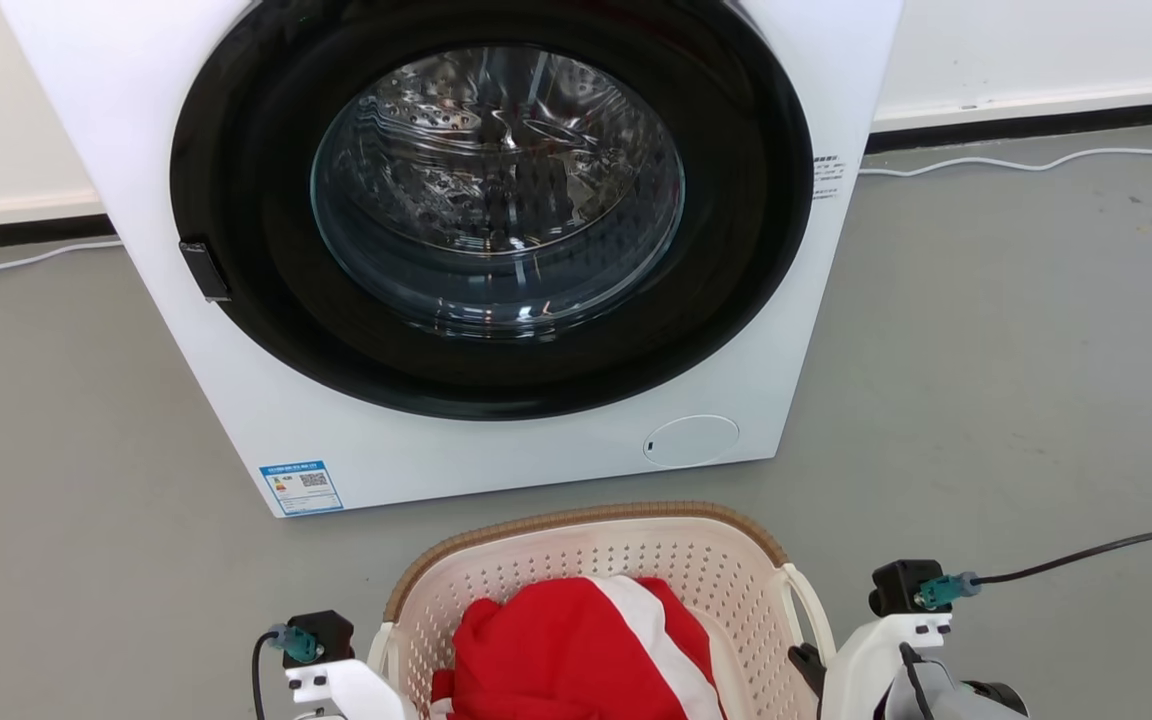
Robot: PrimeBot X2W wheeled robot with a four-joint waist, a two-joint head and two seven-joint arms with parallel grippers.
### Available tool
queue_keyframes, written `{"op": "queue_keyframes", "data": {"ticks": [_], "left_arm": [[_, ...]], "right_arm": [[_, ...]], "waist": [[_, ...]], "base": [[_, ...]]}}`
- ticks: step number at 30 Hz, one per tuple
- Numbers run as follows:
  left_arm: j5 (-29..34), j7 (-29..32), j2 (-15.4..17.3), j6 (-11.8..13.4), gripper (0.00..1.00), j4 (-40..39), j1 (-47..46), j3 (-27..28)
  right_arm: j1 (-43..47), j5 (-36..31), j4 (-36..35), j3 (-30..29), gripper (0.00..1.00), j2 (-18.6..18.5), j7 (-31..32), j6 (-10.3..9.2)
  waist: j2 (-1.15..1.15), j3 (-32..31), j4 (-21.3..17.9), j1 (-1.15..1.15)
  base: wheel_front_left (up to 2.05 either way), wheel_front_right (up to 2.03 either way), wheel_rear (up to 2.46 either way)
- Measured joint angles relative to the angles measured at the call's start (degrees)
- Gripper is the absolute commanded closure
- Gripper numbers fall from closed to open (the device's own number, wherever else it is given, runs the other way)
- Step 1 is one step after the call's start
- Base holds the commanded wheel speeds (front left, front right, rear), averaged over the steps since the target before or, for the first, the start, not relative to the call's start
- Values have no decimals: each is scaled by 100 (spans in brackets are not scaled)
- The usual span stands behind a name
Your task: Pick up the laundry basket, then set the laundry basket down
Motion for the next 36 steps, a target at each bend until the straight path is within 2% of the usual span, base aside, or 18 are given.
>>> {"op": "queue_keyframes", "data": {"ticks": [5, 36], "left_arm": [[-114, 135, 0, -1, 100, 41, 16, -120], [-628, 82, 22, 0, 100, 133, 29, -526]], "right_arm": [[-7, 132, 76, 148, 100, -3, 194, 0], [-140, 531, 101, 682, 100, -18, 186, 0]], "waist": [[0, -66, 0, 0], [0, -48, -82, 0]], "base": [[0, 0, 0], [0, 0, 0]]}}
